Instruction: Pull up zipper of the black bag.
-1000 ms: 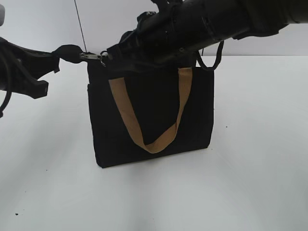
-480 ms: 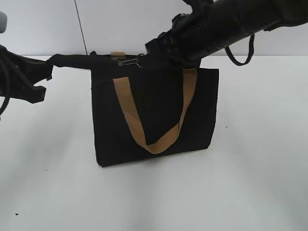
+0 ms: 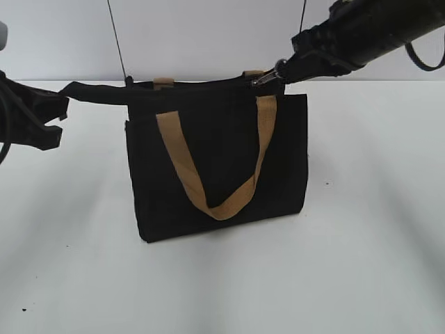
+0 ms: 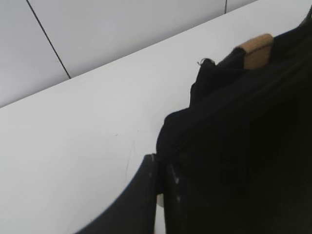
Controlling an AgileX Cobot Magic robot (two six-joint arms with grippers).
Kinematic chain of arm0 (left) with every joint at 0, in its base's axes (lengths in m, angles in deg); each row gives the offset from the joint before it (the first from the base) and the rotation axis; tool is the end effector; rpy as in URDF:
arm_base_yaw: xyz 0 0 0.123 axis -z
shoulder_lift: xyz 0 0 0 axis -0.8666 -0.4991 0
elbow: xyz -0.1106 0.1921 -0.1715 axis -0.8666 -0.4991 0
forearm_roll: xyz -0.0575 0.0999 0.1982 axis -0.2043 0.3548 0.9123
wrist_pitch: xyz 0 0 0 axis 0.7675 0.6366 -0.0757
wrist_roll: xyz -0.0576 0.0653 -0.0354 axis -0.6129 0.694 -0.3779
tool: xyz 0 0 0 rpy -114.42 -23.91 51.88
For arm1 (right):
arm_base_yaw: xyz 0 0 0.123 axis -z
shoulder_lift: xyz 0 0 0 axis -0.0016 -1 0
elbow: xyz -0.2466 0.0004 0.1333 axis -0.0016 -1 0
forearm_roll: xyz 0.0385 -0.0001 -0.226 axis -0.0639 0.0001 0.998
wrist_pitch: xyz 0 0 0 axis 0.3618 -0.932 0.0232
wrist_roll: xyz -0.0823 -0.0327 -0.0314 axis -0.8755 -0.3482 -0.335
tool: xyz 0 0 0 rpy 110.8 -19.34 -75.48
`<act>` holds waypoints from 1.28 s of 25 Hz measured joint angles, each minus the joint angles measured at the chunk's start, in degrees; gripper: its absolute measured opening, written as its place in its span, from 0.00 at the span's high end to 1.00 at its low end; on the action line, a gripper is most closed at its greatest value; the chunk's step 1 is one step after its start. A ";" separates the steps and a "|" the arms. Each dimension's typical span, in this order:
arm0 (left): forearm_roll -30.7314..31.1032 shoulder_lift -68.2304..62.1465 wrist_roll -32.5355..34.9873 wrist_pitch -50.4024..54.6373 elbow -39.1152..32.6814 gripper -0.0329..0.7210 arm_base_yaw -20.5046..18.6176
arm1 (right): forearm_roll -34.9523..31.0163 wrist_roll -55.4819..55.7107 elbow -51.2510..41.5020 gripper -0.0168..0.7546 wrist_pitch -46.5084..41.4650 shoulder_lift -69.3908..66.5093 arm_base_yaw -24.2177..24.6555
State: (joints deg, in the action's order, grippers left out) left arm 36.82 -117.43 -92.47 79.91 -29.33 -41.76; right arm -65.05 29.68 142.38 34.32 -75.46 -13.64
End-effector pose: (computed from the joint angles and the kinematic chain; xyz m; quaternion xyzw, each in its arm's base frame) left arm 0.2231 -0.0844 0.2540 0.2644 0.8087 -0.0662 0.5213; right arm 0.3248 0.1208 0.2771 -0.2215 0.8922 0.2369 0.3142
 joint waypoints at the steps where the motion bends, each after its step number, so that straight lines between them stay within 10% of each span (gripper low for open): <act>1: -0.05 0.00 0.00 0.05 0.00 0.95 0.00 | 0.41 0.43 0.00 1.00 -0.18 0.00 0.63; 9: -3.76 0.00 0.00 0.61 0.00 0.95 -0.05 | 1.42 1.06 0.00 0.97 -1.57 0.10 -0.95; 12: -9.56 0.00 0.00 2.34 0.00 0.90 -0.05 | 1.70 1.01 0.00 0.80 -2.30 0.10 -3.00; 19: -19.66 2.19 0.00 13.85 0.00 0.32 3.63 | 2.60 4.56 0.00 0.20 -11.17 1.13 -4.88; 32: -30.66 21.08 -0.05 43.28 0.00 0.29 18.13 | 11.36 17.39 -0.52 0.16 -26.48 10.19 -4.95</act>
State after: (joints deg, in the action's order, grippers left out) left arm 6.17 -96.35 -92.52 123.19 -29.33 -23.63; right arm -53.69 47.07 141.86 7.84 -65.28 -18.59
